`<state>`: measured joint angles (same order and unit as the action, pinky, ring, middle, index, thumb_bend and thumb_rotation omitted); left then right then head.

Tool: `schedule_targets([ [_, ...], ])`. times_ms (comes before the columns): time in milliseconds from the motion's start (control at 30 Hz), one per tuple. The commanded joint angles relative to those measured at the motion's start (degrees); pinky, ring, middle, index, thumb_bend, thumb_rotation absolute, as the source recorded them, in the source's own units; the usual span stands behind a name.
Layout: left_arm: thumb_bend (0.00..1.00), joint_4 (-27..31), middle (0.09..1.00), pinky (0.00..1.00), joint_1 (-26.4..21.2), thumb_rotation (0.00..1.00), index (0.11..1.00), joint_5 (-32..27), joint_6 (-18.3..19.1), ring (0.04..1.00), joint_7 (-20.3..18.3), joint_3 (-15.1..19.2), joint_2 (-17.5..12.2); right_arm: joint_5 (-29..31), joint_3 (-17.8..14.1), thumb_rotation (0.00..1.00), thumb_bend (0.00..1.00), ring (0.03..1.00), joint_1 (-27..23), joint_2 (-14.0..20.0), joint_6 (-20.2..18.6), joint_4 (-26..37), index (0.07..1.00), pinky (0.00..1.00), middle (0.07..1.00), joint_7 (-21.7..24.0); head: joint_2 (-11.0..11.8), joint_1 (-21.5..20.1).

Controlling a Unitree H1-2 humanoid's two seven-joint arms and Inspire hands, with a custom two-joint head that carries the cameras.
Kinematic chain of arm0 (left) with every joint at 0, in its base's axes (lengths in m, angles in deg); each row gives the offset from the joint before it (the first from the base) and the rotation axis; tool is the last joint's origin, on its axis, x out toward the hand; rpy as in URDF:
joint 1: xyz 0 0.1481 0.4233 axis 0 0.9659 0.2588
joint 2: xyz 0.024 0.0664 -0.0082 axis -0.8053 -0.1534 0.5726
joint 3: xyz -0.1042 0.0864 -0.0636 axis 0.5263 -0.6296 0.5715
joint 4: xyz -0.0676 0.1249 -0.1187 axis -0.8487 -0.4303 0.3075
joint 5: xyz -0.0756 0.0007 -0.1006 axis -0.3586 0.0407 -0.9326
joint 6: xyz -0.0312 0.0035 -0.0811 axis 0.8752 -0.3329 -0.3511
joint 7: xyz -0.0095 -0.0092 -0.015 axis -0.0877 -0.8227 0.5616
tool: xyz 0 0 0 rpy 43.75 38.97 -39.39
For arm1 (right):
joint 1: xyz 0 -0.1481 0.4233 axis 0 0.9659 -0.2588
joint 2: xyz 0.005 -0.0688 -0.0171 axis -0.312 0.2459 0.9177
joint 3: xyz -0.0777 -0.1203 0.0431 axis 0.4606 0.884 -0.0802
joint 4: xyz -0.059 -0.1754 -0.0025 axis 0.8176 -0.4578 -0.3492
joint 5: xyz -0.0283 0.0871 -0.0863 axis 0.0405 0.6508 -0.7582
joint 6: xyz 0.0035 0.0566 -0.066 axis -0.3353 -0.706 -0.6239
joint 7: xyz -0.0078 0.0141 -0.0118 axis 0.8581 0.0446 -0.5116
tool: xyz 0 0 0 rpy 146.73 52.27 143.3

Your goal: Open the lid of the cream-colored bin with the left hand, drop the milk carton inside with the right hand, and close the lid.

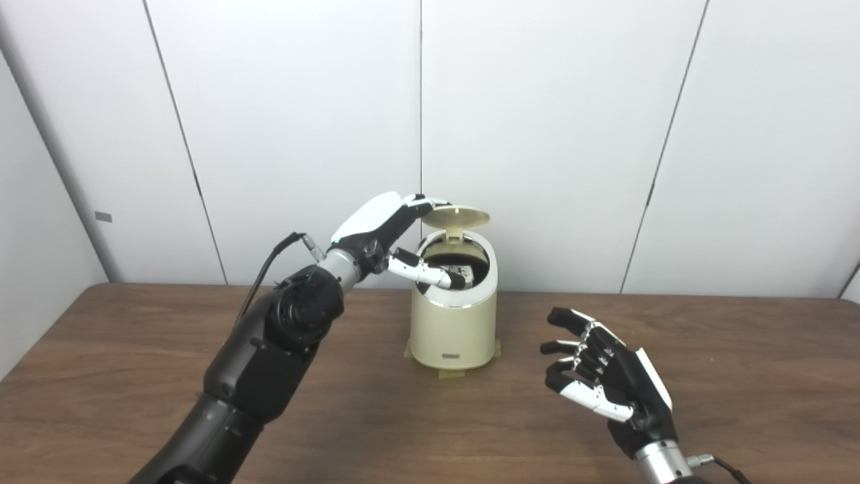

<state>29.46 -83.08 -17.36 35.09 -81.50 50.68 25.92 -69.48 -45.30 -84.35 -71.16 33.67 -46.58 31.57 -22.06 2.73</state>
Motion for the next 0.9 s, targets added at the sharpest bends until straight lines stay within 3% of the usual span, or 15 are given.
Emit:
schedule_targets([
  [0,1.00,2.3,0.905,1.00,-1.9,0.39,0.850,0.3,-0.4,1.000,-0.3,0.1,-1.2,0.3,0.0,0.33,0.71,0.656,-1.6,-0.1,2.3,1.4,0.764,0.50,0.820,-0.2,0.1,0.0],
  [567,1.00,12.7,0.882,1.00,4.0,0.41,0.864,-0.8,0.1,1.000,-5.4,0.9,-3.7,-1.2,0.7,0.34,0.72,0.646,-1.5,-0.5,1.8,2.4,0.775,0.51,0.805,-1.3,-1.0,-0.9],
  [867,1.00,12.7,0.880,1.00,6.2,0.42,0.863,-0.5,-1.7,1.000,-5.1,0.7,-4.5,-0.9,0.8,0.33,0.70,0.629,-1.5,-0.8,1.6,3.2,0.776,0.50,0.800,-1.3,-1.5,-1.6],
])
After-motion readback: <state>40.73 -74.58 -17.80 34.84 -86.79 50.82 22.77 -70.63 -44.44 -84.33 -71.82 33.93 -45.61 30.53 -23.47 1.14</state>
